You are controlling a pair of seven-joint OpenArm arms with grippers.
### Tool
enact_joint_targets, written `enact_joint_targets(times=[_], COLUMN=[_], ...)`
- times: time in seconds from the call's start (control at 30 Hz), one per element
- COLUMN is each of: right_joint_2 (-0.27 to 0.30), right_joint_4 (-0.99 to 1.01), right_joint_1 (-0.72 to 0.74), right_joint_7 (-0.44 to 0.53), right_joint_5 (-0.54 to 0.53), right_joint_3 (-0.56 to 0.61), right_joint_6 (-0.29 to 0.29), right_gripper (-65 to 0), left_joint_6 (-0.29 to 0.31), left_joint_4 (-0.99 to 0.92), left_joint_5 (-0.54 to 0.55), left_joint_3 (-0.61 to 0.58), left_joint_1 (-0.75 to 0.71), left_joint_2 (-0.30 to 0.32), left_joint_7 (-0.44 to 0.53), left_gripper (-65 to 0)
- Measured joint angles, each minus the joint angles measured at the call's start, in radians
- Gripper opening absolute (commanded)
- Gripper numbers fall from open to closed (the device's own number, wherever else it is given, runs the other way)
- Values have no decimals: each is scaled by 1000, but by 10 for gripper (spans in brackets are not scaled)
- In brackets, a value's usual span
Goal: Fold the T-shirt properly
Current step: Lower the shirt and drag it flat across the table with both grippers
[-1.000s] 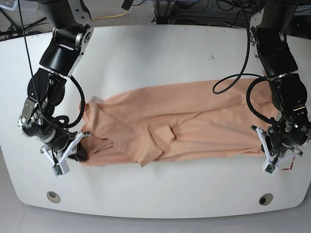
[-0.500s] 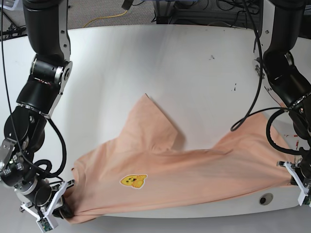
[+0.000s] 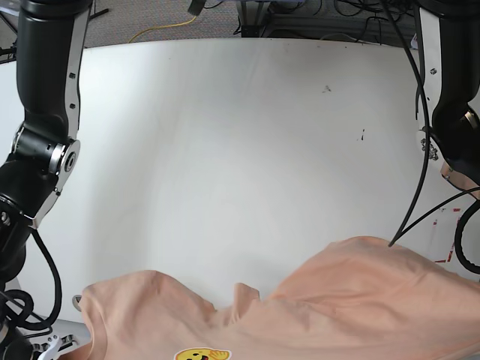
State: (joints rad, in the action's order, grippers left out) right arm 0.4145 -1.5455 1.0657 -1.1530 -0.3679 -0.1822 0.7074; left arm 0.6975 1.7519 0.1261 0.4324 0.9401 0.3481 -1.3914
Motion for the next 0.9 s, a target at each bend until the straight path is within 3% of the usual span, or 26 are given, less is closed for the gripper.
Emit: enact_joint_targets(times=[0.17,0.47,0.7,0.9], right_joint_2=[2,-15,-116,-206], right_joint_4=[-97,-325,-420,-429], right_joint_1=[-75,-439,-750,-943], right_joint_7=[-6,-28,-24,-31], right_joint_5=[-3,9,2,13], right_joint_3=[-2,-72,-158,-231], right_joint_6=[-1,-3,-2,-4], right_gripper=[-650,-650,-650,-650], left_joint_6=[0,0,-1,2], left_joint_4=[34,140,160,160], left_joint_5=[-2,-5,-10,-3], left_joint_3=[-1,3,106,193], left_joint_1=[-21,-258,-490,-683], left_joint_2=[11,11,6,-44], left_joint_7=[-12,-12,-11,-12], left_gripper=[-650,-650,-650,-650])
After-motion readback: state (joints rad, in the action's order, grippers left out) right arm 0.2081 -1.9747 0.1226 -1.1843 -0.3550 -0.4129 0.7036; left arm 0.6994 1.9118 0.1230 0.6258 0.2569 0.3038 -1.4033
